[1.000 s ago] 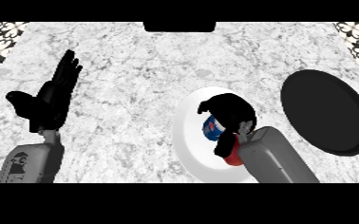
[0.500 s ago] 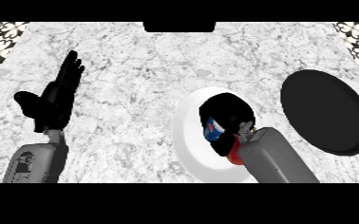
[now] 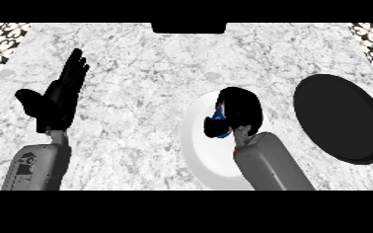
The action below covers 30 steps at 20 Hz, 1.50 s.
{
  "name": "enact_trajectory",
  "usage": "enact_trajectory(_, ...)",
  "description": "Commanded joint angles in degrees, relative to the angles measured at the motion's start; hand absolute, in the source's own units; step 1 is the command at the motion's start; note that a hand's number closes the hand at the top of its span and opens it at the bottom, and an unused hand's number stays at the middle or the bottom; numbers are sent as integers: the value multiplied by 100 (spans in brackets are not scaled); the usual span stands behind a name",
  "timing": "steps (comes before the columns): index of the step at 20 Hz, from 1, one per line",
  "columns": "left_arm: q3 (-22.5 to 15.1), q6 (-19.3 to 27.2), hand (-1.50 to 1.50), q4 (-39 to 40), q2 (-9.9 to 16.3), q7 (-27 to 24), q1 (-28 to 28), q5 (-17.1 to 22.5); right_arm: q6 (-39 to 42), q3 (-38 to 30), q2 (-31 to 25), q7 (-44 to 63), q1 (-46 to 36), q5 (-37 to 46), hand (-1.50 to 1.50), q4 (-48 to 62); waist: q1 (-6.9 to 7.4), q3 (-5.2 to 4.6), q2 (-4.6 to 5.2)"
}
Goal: Pick the can from the plate and place it in the pan
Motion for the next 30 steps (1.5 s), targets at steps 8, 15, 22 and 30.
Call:
enact_trajectory(8, 22, -31, 0, -93, -1, -164, 225, -3, -1491, 521, 48, 2432, -1289, 1733, 150, -619, -19, 5, -13)
enact_trajectory(15, 32, 40, 0, -135, -37, -62, 200, -24, -2116, -190, -36, 2052, -936, 2346, 150, -1229, -133, 14, 1)
enact_trajectory(22, 129, -24, 0, -83, 44, 115, 6, 68, -2692, -1473, -437, 1070, -231, 1789, 150, -1919, -165, 17, 14)
enact_trajectory(30, 89, -34, 0, -1, -12, -193, 221, -41, -3390, -3088, -1799, -722, 497, 824, 150, -729, -99, 19, 50)
